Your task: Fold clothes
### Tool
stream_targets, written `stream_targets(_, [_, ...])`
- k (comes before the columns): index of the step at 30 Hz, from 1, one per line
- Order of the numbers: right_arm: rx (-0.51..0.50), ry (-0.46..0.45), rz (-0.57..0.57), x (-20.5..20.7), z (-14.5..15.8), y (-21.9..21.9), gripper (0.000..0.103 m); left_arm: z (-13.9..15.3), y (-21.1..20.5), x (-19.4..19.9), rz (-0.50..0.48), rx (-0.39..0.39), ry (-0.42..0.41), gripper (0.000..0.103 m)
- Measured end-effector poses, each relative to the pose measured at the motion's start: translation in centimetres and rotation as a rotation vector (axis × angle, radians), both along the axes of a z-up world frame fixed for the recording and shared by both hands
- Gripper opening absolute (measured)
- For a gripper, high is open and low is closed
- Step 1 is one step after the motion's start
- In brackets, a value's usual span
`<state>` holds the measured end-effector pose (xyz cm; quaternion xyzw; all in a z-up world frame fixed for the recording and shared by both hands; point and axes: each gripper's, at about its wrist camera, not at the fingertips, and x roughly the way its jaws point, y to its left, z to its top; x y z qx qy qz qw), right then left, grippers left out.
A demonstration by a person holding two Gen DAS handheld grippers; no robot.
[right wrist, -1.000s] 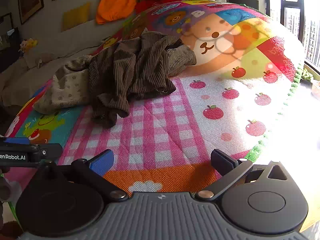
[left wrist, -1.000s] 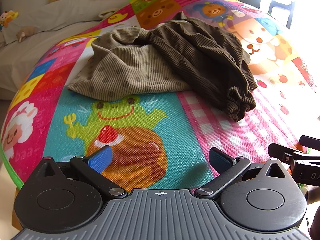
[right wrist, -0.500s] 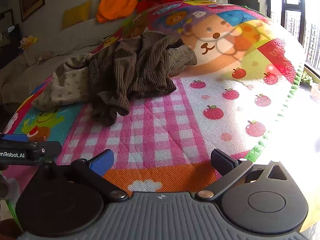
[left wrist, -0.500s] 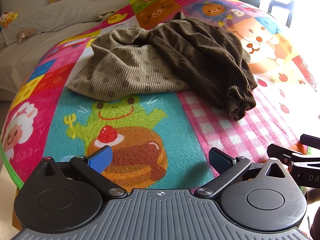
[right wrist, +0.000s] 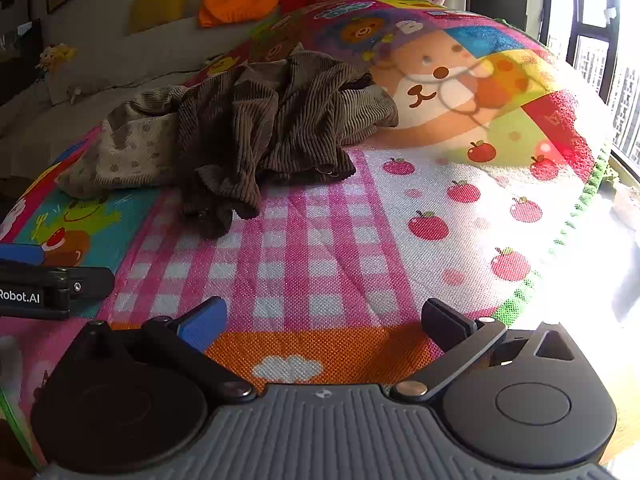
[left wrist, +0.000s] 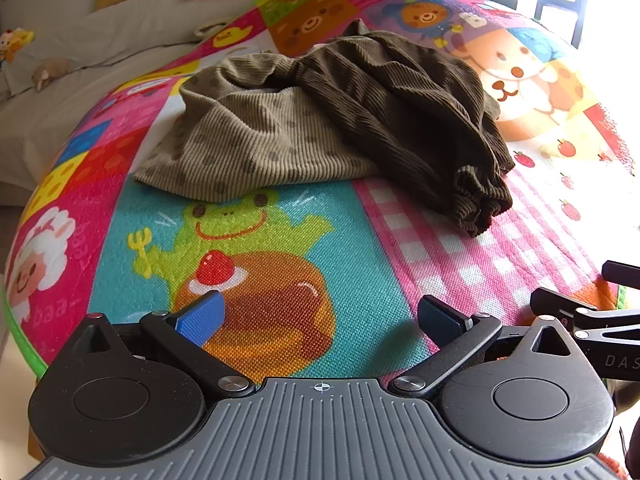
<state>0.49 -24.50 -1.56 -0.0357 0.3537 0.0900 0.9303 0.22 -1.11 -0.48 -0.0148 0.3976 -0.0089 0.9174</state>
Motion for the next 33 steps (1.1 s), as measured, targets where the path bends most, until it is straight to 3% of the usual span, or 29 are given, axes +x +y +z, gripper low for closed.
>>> stream_targets(17, [0.012, 0.011, 0.021, 0.2, 0.0, -0.2, 0.103, -0.1, -0.1, 0.0, -0.009, 0.01, 0.005, 0.103])
stream_targets(23, [0.024, 0.018, 0.075, 0.1, 0.2, -0.8, 0.103, 0.1, 0.3, 0.1, -0.081, 0.021, 0.014, 0.103])
stream_targets(25, [0.039, 0.025, 0.106, 0.2, 0.4, -1.2, 0.103, 0.6, 1.0, 0.3, -0.127, -0.022, 0.015, 0.103])
stream_targets(27, [0.146, 0.051, 0.141, 1.0, 1.5, -2.5, 0.103, 1.6, 2.3, 1.2, -0.189, -0.108, 0.014, 0.103])
stream_targets(29, [0.237, 0.046, 0.145, 2.1, 2.9, -3.7, 0.103, 3.2, 3.6, 2.8, -0.212, -0.148, -0.028, 0.103])
stream_targets(33, [0.313, -0.046, 0.08, 6.5, 5.9, -5.2, 0.103, 5.9, 5.9, 7.6, -0.216, -0.072, -0.194, 0.103])
